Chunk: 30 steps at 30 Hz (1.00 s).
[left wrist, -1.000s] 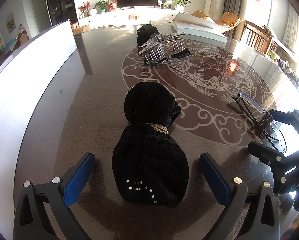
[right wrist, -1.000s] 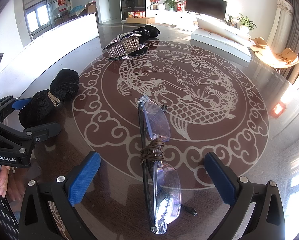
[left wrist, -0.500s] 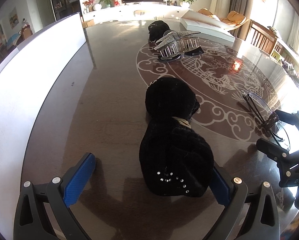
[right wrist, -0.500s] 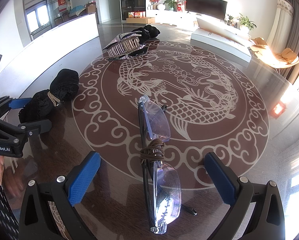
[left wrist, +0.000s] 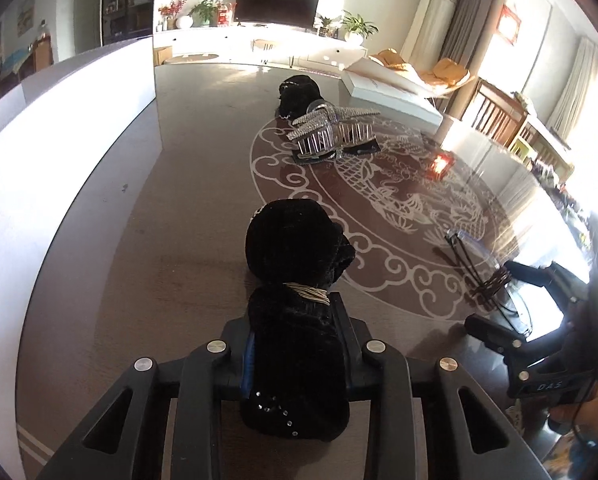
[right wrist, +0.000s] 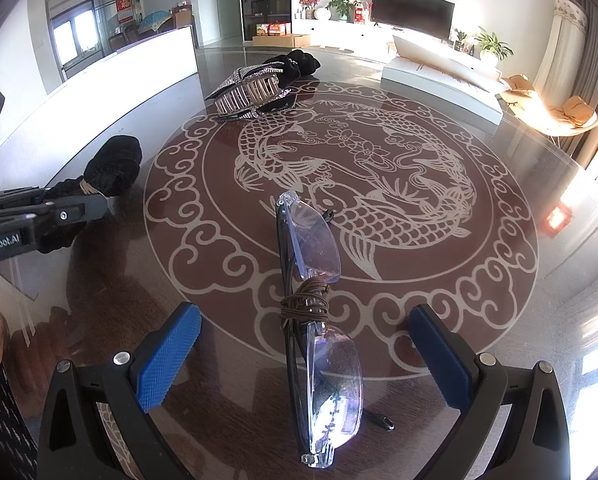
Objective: Organize objects
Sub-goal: 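Lift the hair ties with the left tool while the right tool carries the glasses into the bin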
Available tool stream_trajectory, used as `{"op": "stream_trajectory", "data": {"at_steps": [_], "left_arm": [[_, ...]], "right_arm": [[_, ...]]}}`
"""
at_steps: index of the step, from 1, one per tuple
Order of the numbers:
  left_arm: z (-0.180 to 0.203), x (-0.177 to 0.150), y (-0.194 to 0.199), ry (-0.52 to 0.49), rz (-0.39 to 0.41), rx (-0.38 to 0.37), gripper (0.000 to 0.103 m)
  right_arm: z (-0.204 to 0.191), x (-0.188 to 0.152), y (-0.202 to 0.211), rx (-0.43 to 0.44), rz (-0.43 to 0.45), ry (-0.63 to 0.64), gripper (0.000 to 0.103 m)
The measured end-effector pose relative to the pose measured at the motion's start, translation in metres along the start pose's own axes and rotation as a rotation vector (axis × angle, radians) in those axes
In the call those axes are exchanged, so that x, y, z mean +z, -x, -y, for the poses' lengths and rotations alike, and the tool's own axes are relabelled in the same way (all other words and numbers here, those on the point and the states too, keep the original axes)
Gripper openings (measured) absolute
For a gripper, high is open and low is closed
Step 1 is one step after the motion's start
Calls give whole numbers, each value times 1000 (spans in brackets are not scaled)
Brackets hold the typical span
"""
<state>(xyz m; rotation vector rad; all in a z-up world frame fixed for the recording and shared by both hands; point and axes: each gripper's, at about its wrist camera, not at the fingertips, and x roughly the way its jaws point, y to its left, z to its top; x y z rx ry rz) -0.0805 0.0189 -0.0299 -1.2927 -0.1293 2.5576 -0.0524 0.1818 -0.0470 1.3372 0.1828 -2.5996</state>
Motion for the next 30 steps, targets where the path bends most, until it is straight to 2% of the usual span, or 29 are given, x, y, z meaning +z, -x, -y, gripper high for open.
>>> {"op": "stream_trajectory", "data": {"at_steps": [6, 10, 14, 15, 16, 17, 18, 20, 23, 26, 30], "left_arm": [[-3, -3, 4, 34, 7, -26, 31], [-4, -5, 8, 40, 15, -31, 31], [-7, -4, 11, 57, 25, -42, 31], [-7, -3, 11, 59, 27, -45, 31], [-8, -4, 11, 58, 28, -46, 31], [-7, -3, 12, 55, 30, -49, 31], [-6, -3, 13, 52, 33, -51, 30], [-5, -3, 16, 50, 45, -59, 31], [-10, -3, 31, 87, 75, -97, 30], [-24, -2, 68, 154, 136, -148, 30], [-56, 13, 131, 187, 243, -114, 31]], "right_arm": [[-1, 3, -2, -11, -19, -19, 103], [-3, 14, -9, 20, -39, 25, 103], [0, 24, -14, 27, -180, 37, 101], [2, 26, -13, 22, -197, 28, 97], [4, 28, -9, 22, -193, 26, 74], [6, 31, -4, 24, -189, 31, 29], [8, 33, -2, 28, -204, 29, 19], [11, 35, 2, 41, -226, 4, 17], [6, 38, 16, 45, -203, 1, 13], [-11, 57, 42, 106, -126, -17, 12], [-63, 105, 72, 224, -3, 15, 12]]}}
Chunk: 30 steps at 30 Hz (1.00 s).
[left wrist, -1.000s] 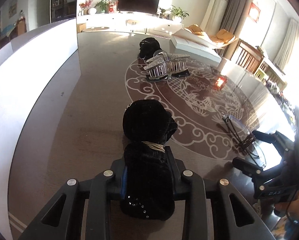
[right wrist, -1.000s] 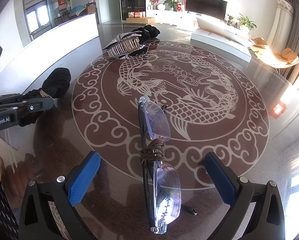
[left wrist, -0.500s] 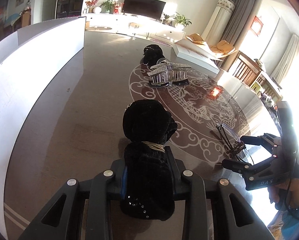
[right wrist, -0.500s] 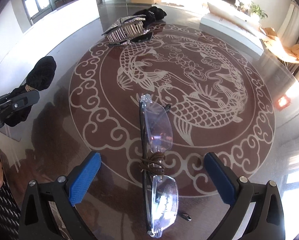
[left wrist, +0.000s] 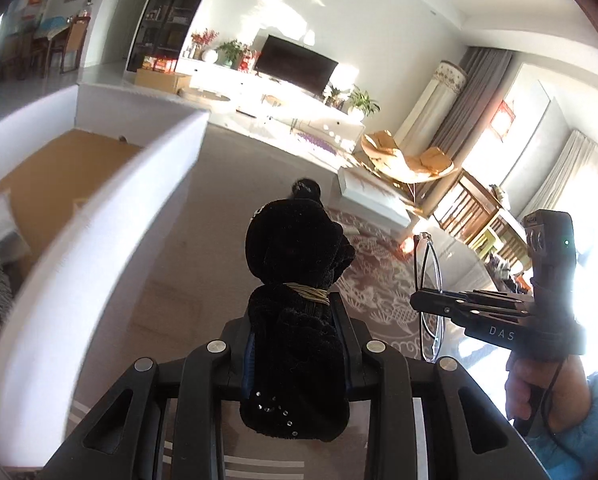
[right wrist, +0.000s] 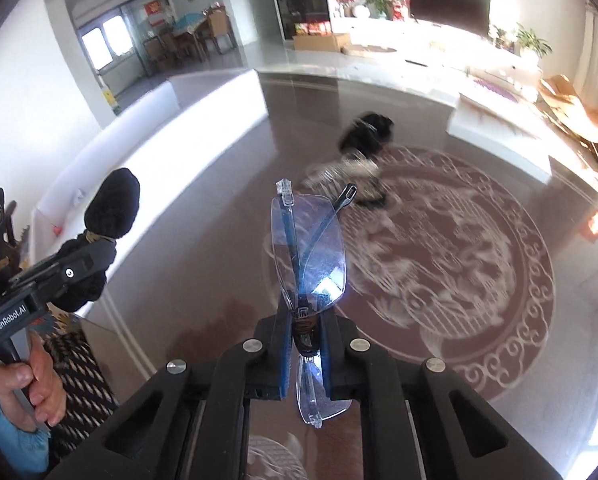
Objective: Organize objects
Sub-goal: 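Lift the hair ties with the left tool while the right tool carries the glasses into the bin, then open both tools to drop the hair ties and glasses into the bin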
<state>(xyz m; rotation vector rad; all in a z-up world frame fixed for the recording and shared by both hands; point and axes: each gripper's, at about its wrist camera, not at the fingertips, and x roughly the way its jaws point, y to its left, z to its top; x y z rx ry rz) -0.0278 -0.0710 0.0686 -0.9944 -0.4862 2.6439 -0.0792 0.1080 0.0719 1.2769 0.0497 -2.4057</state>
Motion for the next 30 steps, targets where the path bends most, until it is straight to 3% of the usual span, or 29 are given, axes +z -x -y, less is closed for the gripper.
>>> {"op": "stream_trajectory", "data": {"at_steps": [5, 9, 12, 14, 15, 16, 17, 19, 20, 25, 28, 30], "left_arm": [[-73, 47, 58, 58, 84, 181, 31], [-150, 59, 67, 138, 35, 357, 31], [-195, 53, 58, 182, -49, 461, 32], [-220, 44, 50, 243, -119, 497, 41], [-230, 40, 48, 277, -144, 504, 49], [-232, 38, 50, 265, -133, 497, 49], [-229, 37, 52, 240, -121, 488, 52], [-222, 33, 56, 229, -105, 522, 88], [-217, 31, 59, 220, -76, 527, 91], [-184, 22, 67, 181, -11, 510, 92], [-152, 22, 67, 131, 18, 488, 92], [-129, 22, 62, 92, 27, 473, 92]], "right_arm": [[-105, 71, -2, 245, 112, 62, 12], [-193, 109, -37, 395, 85, 117, 12], [-245, 123, -82, 390, 20, 164, 13], [-266, 125, -117, 353, -57, 182, 17], [-272, 125, -134, 326, -94, 191, 20], [-277, 123, -146, 297, -113, 200, 33], [-278, 122, -153, 273, -121, 206, 50], [-271, 121, -154, 249, -101, 193, 69], [-265, 120, -150, 253, -78, 177, 79], [-209, 107, -102, 259, 78, 108, 89], [-161, 79, -76, 173, 165, 82, 100], [-124, 56, -66, 93, 181, 60, 100]]}}
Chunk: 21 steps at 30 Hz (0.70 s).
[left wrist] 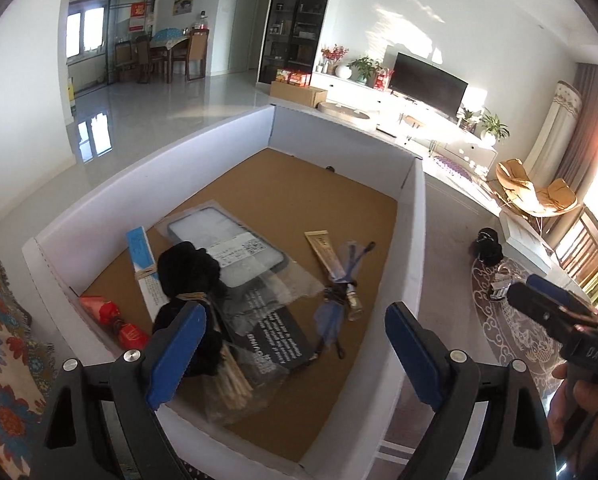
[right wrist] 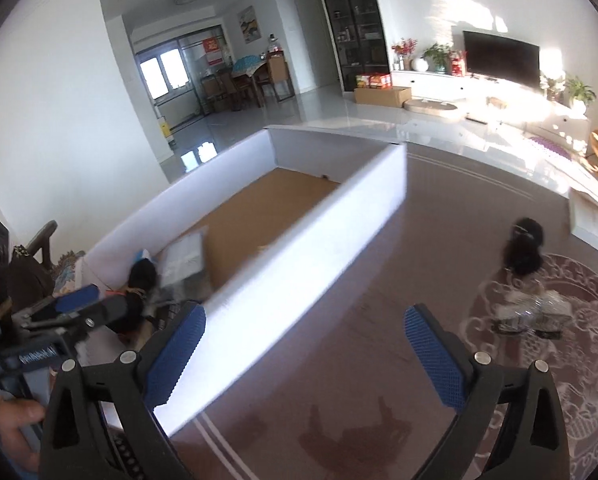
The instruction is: Organize objects
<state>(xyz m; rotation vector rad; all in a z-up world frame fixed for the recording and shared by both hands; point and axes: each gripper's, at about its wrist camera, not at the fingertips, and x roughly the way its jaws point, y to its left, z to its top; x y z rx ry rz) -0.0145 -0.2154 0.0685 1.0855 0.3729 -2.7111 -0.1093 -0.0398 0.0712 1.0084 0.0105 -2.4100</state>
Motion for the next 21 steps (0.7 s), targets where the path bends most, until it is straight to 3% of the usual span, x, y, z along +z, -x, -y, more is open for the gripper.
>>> {"op": "stream_trajectory", "data": {"at_steps": [6, 11, 21], "left_arm": [[50, -6, 10, -79, 17, -40, 92], [79, -9, 13, -113, 11, -59, 92], [127, -15, 9, -179, 0, -81, 92]], "right_arm": [[114, -82, 33, -267, -89, -69, 100], [183, -127, 63, -377, -119, -160, 100], [202, -159, 73, -416, -131, -184, 100]]}}
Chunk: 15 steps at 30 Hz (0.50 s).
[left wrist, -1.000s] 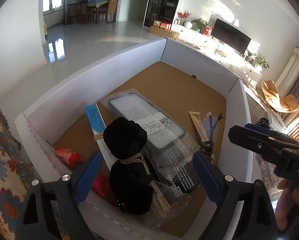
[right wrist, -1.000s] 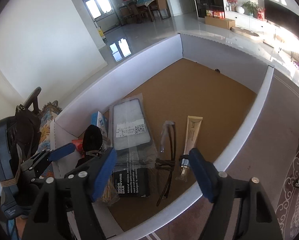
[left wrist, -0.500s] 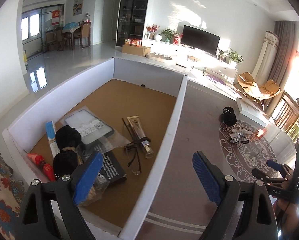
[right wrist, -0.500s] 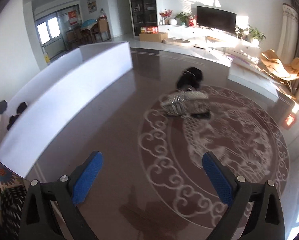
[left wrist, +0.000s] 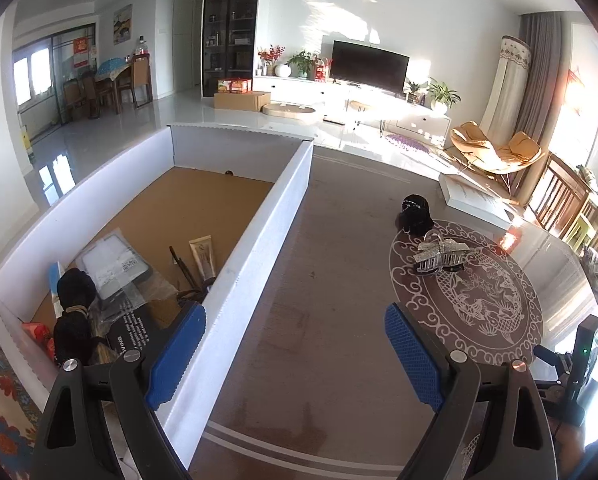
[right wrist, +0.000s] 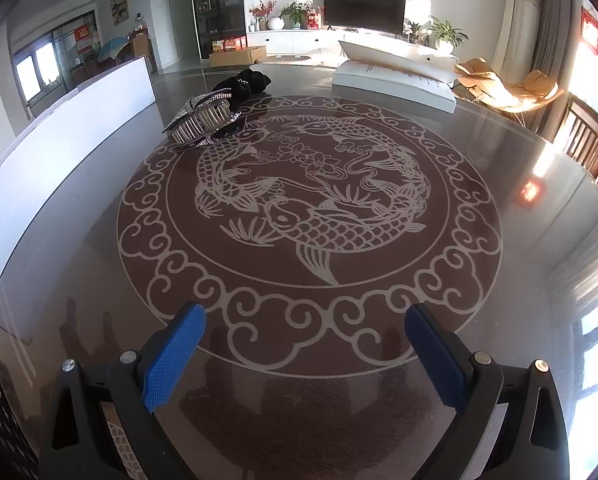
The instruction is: Organize objects
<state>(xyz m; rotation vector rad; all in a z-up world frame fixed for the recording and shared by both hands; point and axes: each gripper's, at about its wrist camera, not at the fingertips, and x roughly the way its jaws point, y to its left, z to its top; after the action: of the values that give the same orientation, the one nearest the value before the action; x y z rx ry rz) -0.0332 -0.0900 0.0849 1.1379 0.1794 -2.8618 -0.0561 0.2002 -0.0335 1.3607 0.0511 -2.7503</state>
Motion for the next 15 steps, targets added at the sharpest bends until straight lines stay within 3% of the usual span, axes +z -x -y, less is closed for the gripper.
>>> {"op": "stream_trajectory", "data": {"at_steps": [5, 11, 15], "left_arm": [[18, -9, -18, -15, -36, -21, 93], [46, -40, -87, -62, -205, -44, 94], [56, -56, -117, -82, -258, -35, 94]], "right_arm": [[0, -3, -6, -4, -5, -15, 100], [-3, -5, -10, -45, -27, -10, 103], [-1, -4, -11, -28, -34, -21, 103]]}}
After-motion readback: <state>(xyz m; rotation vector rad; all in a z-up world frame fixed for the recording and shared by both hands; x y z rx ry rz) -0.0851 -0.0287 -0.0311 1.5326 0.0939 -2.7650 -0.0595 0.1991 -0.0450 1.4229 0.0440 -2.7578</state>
